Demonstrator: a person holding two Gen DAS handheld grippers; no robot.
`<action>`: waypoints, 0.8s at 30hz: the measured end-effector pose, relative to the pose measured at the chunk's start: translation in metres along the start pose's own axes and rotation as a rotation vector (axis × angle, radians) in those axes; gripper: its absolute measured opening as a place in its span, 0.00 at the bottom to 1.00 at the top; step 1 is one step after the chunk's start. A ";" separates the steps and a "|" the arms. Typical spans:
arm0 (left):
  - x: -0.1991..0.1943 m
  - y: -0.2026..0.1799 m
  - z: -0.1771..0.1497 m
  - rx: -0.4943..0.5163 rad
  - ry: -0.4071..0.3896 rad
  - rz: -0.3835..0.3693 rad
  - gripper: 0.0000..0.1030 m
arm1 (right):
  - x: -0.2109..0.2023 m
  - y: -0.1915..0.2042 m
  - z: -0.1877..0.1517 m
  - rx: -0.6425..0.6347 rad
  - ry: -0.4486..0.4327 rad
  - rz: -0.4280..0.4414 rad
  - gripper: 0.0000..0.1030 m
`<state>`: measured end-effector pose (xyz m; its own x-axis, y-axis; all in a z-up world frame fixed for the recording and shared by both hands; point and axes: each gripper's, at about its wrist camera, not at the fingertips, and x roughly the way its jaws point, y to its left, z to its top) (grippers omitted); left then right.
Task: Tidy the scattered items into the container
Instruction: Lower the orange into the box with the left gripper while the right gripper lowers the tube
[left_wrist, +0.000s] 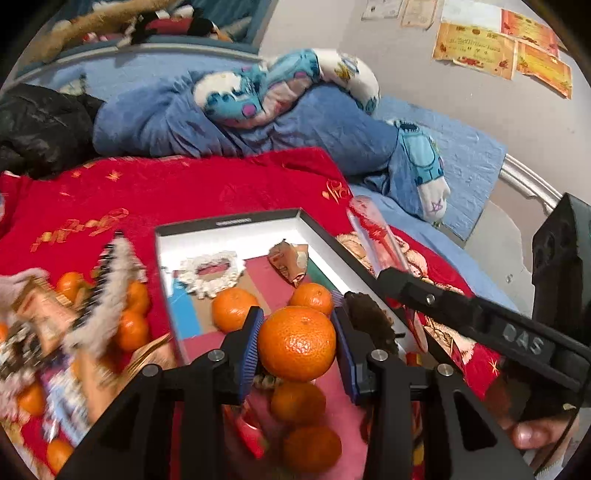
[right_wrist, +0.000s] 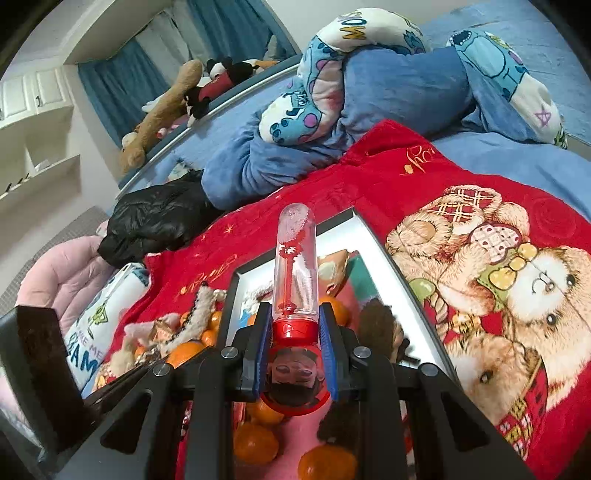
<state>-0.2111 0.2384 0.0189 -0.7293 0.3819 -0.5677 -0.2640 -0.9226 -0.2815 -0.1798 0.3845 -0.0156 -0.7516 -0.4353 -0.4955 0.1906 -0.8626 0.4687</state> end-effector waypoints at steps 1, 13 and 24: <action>0.007 0.002 0.004 -0.016 0.001 0.009 0.38 | 0.004 -0.002 0.001 0.000 0.013 0.002 0.23; 0.085 0.011 0.056 -0.063 0.139 0.077 0.38 | 0.067 -0.023 0.034 -0.035 0.207 -0.055 0.23; 0.132 0.029 0.053 -0.110 0.267 0.138 0.38 | 0.105 -0.032 0.052 -0.038 0.280 -0.168 0.23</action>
<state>-0.3484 0.2597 -0.0236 -0.5581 0.2678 -0.7854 -0.0936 -0.9608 -0.2611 -0.2973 0.3797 -0.0448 -0.5730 -0.3352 -0.7479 0.1061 -0.9352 0.3378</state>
